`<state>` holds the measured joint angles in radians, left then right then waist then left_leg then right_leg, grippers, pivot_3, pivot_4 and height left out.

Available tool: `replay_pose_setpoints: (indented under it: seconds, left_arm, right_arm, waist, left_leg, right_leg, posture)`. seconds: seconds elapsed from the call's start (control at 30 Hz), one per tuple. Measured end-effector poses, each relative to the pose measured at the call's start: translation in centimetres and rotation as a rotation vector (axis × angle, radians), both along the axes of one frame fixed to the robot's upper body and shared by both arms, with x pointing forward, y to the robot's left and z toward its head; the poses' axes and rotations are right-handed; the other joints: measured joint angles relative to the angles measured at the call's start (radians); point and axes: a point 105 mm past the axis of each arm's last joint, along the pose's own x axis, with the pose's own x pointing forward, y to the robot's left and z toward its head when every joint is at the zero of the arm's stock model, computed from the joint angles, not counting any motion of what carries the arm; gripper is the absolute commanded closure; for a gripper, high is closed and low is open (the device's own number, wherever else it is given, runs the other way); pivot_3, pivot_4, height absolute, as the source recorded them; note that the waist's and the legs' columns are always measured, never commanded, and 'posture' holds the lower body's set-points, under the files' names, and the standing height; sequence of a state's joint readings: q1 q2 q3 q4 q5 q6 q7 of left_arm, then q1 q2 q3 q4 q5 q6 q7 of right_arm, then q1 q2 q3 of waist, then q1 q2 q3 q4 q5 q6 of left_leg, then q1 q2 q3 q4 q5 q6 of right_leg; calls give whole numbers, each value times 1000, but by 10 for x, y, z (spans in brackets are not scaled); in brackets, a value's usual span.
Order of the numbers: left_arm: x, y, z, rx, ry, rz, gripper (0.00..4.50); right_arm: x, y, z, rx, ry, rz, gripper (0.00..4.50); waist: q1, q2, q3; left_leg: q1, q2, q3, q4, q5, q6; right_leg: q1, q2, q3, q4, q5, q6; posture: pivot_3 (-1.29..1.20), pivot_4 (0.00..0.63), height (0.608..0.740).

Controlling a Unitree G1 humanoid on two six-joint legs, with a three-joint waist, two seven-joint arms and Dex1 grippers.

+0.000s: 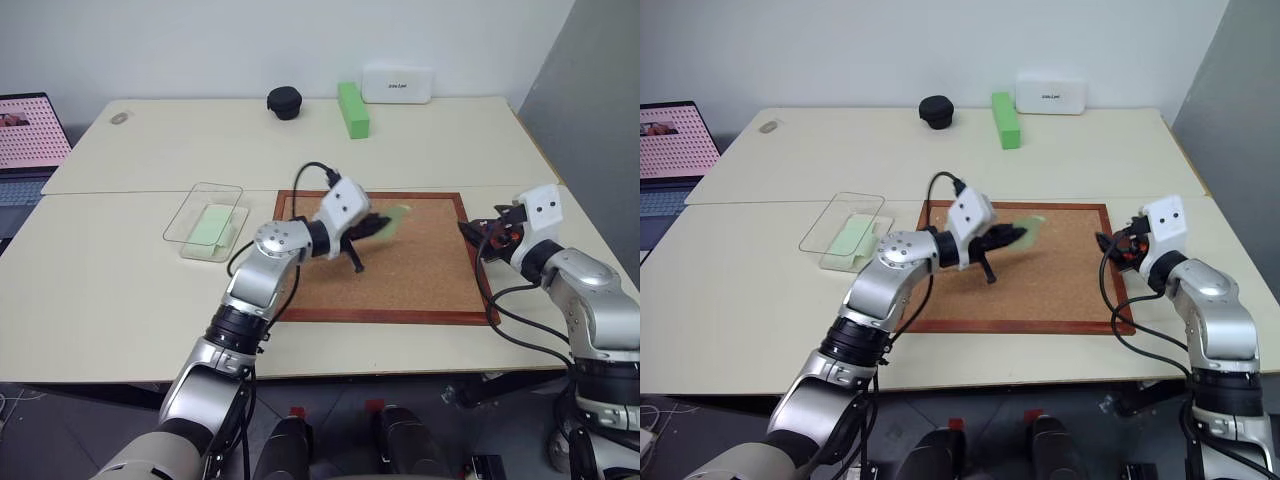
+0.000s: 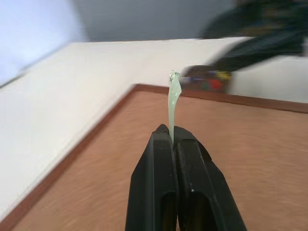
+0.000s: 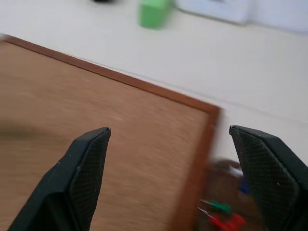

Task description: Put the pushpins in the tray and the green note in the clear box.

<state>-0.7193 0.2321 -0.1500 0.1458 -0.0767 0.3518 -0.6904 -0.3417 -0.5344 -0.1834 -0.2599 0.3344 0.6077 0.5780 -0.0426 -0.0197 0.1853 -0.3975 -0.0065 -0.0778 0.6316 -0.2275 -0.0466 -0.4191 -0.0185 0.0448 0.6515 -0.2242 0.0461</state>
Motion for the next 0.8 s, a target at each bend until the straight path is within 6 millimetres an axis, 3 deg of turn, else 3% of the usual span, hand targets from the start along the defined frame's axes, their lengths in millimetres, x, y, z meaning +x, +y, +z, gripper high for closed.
replay_pose_setpoints:
  seconds: [0.13,0.23,0.43,0.57,0.8]
  left_arm:
    - [18,42,15,-61,-33,263,4500]
    - [29,85,13,-69,-43,478,4500]
    - [32,172,7,-130,-32,930,4500]
    - [28,191,-1,-184,10,1055,4051]
    - [22,204,-10,-217,54,1179,2640]
  right_arm:
    - [-28,49,24,65,-62,245,306]
    - [-46,82,33,112,-64,400,306]
    - [-62,123,51,146,-95,577,306]
    - [-62,129,49,146,-84,589,246]
    - [-60,131,47,157,-83,594,246]
  waist:
    - [0,0,0]
    - [0,0,0]
    - [9,0,0]
    - [20,-1,0]
    - [14,-1,0]
  left_leg:
    - [0,0,-1,0,0,0]
    - [0,0,-1,1,0,0]
    - [-1,0,-2,3,0,0]
    - [-2,-1,-3,4,0,0]
    - [-1,-1,-2,5,0,0]
  right_leg:
    - [0,0,-1,0,0,0]
    - [0,0,-1,1,0,0]
    - [0,-1,-2,2,0,0]
    - [0,-2,-3,1,0,0]
    - [0,-1,-3,3,1,0]
  posture:
    - [0,150,740]
    - [0,150,740]
    - [0,150,740]
    - [0,150,740]
    - [0,150,740]
